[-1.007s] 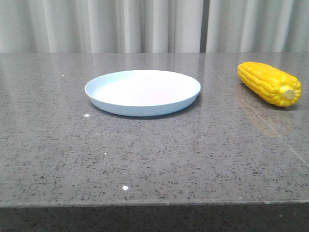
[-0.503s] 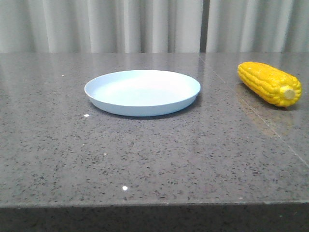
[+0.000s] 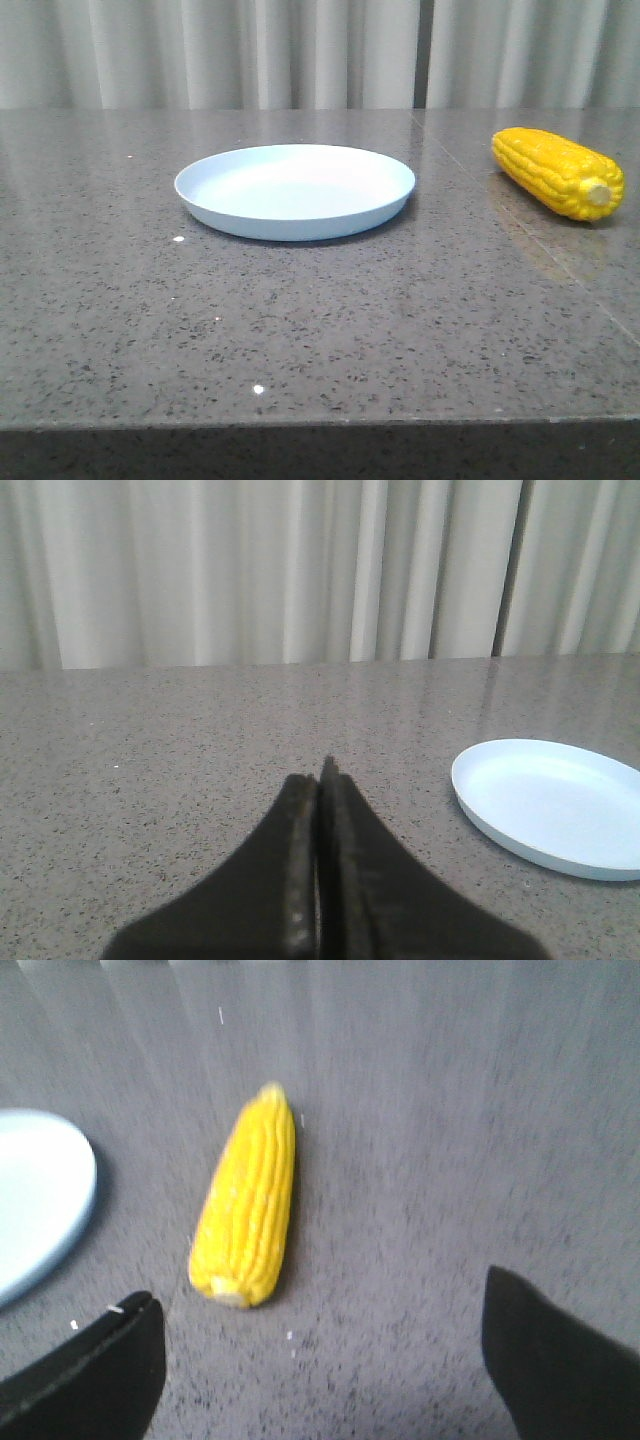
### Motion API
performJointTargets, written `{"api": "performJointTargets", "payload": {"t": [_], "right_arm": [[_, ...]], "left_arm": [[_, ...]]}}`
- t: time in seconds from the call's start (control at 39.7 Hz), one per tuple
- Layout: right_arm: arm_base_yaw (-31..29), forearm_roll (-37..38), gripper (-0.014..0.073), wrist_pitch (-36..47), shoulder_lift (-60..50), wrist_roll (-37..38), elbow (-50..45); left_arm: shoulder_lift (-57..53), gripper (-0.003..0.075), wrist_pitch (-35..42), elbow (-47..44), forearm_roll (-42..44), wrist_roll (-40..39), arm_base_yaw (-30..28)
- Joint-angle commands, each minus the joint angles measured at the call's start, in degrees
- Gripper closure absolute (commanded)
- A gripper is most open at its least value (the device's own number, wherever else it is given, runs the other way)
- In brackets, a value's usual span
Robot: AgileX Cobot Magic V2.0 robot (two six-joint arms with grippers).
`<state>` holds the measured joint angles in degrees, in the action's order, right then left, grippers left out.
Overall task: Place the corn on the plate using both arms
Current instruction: 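Lift the left gripper away from the plate, then lower the right gripper and grasp the yellow corn cob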
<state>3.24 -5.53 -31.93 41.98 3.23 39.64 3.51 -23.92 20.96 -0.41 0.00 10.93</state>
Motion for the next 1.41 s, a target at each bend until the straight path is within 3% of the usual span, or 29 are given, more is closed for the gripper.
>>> {"api": "performJointTargets", "payload": {"t": [0.0, 0.18, 0.53, 0.81, 0.91, 1.18, 1.26, 1.38], "right_arm": [[-0.20, -1.12, -0.0068, -2.60, 8.25, -0.45, 6.94], [0.94, -2.68, -0.0068, -9.11, 21.01, -0.45, 16.84], [4.28, -5.81, -0.0068, -14.60, 42.72, -0.45, 33.14], [4.28, -5.99, -0.0057, -17.65, 52.27, -0.45, 39.06], [4.28, -6.41, 0.0027, -18.46, 53.00, -0.45, 39.05], [4.28, -7.94, 0.0415, -18.44, 52.72, -0.45, 39.92], [4.28, -7.95, 0.0462, -18.97, 52.72, -0.45, 40.81], [4.28, -7.95, 0.0463, -23.33, 52.72, -0.45, 43.57]], "left_arm": [[0.57, 0.0741, 4.67, 1.49, -0.16, 0.00, 0.40], [0.57, 0.0741, 4.67, 1.49, -0.16, 0.00, 0.40], [0.57, 0.0741, 4.67, 1.49, -0.16, 0.00, 0.40], [0.57, 0.0741, 4.67, 1.49, -0.16, 0.00, 0.40], [0.57, 0.0741, 4.67, 1.49, -0.16, 0.00, 0.40], [0.57, 0.0741, 4.67, 1.49, -0.16, 0.00, 0.40], [0.57, 0.0741, 4.67, 1.49, -0.16, 0.00, 0.40], [0.57, 0.0741, 4.78, 1.49, -0.16, 0.00, 0.40]]}}
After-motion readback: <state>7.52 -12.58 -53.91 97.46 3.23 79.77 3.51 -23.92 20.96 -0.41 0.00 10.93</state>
